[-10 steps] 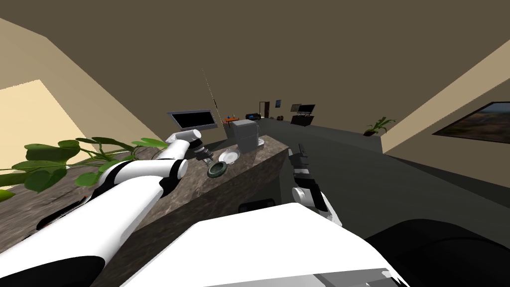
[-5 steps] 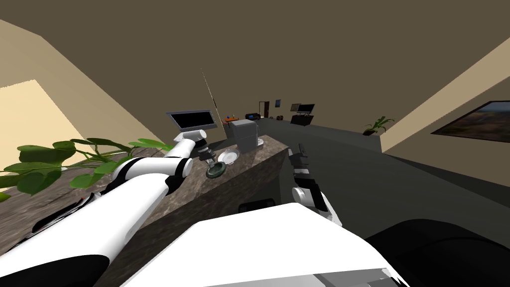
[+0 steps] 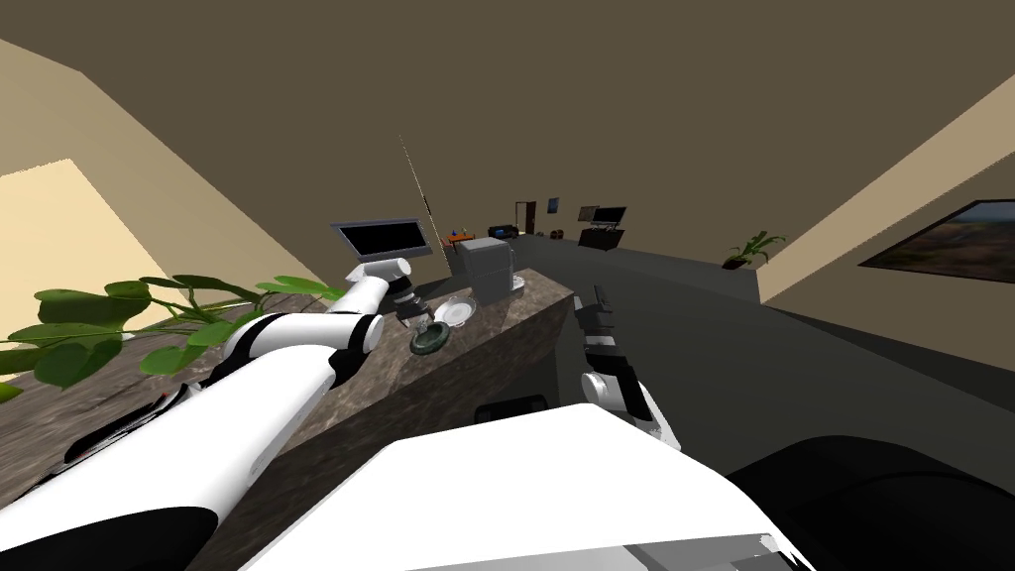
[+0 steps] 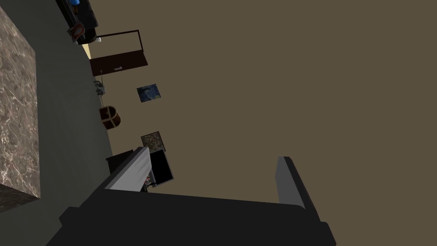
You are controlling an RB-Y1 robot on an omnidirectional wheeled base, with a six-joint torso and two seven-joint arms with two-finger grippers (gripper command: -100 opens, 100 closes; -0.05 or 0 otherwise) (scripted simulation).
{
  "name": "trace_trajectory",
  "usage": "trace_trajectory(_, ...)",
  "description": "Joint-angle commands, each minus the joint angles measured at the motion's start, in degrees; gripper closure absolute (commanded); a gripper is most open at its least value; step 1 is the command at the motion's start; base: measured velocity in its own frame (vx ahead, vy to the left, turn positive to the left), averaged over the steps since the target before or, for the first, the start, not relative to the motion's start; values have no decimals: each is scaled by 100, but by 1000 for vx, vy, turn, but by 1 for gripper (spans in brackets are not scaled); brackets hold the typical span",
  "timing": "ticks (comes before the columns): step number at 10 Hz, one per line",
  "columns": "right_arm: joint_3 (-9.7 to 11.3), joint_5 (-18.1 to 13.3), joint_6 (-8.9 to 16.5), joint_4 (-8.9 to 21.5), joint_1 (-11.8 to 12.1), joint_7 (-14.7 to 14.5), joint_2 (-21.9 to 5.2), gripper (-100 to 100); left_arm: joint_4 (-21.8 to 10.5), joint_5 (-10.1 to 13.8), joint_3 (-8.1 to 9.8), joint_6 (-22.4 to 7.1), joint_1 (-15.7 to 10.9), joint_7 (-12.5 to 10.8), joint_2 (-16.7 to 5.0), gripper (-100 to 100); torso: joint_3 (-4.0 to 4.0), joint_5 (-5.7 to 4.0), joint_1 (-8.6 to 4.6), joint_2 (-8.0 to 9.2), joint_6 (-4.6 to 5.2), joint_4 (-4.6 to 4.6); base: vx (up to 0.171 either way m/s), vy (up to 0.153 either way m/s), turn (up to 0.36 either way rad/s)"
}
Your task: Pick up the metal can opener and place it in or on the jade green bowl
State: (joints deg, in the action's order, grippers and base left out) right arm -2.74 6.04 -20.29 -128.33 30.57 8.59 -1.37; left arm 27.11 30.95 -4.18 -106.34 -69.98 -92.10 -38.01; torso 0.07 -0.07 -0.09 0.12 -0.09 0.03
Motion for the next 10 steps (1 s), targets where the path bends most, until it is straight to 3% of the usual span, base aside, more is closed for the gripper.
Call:
trace_trajectory(1, 0, 0, 0, 0, 0, 0, 0, 0, 0, 0, 0, 0, 0, 0, 0, 0, 0, 0, 0, 0, 0, 0, 0, 0, 0)
trace_trajectory(2, 0, 0, 0, 0, 0, 0, 0, 0, -46, -10, 4, -33, -91, -223, 17, -100, 0, 0, 0, 0, 0, 0, -24, 80, -207)
trace_trajectory(10, -1, 0, 0, 0, -2, 0, -2, 0, -277, -58, 23, -197, -544, -1337, 102, -100, 13, 15, 69, 23, 2, 5, -82, 156, -245)
